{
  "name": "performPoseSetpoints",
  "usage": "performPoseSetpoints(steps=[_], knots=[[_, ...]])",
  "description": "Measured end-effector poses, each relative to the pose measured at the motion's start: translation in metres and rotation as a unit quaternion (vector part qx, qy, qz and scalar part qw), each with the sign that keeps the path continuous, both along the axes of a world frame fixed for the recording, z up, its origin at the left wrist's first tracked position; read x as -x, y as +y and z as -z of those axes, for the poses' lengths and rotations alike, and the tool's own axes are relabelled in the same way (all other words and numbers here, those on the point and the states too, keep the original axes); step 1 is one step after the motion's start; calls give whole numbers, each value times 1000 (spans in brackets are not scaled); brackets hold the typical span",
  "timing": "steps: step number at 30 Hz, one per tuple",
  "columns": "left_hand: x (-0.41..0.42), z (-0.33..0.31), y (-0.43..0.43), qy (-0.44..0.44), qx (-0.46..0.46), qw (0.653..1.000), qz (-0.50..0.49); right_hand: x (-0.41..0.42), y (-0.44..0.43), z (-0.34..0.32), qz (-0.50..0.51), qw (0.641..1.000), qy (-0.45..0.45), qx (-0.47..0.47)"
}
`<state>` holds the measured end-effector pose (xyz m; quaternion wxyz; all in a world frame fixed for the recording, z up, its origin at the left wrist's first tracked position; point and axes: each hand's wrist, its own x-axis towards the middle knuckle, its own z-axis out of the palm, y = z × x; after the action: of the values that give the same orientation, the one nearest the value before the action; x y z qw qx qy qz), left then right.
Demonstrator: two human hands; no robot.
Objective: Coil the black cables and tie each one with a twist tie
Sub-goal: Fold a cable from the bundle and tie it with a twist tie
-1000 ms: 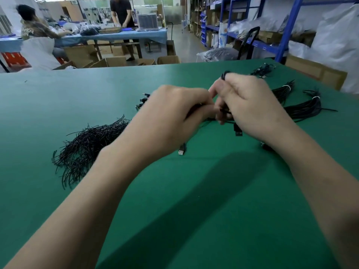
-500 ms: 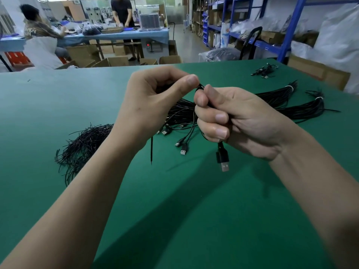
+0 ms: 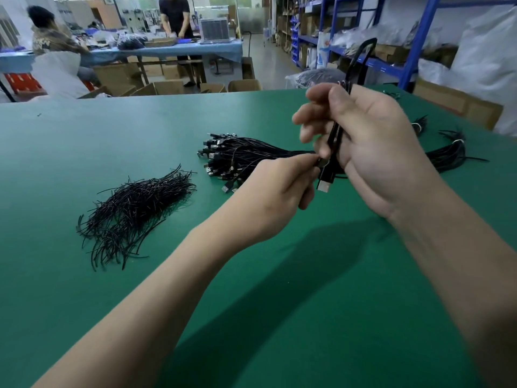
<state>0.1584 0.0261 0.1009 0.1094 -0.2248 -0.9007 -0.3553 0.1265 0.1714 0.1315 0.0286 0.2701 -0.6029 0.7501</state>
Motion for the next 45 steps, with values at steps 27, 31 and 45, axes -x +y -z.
performPoseSetpoints(steps=[27, 31, 45], knots=[[-1, -39, -58, 146, 24, 989, 0, 0, 21, 2, -209, 926, 7, -315], [2, -35, -54, 199, 94, 975, 13, 2, 25, 2, -228, 927, -9, -298], [9, -20, -47, 100, 101, 990, 13, 6, 19, 4, -132, 899, -7, -417]])
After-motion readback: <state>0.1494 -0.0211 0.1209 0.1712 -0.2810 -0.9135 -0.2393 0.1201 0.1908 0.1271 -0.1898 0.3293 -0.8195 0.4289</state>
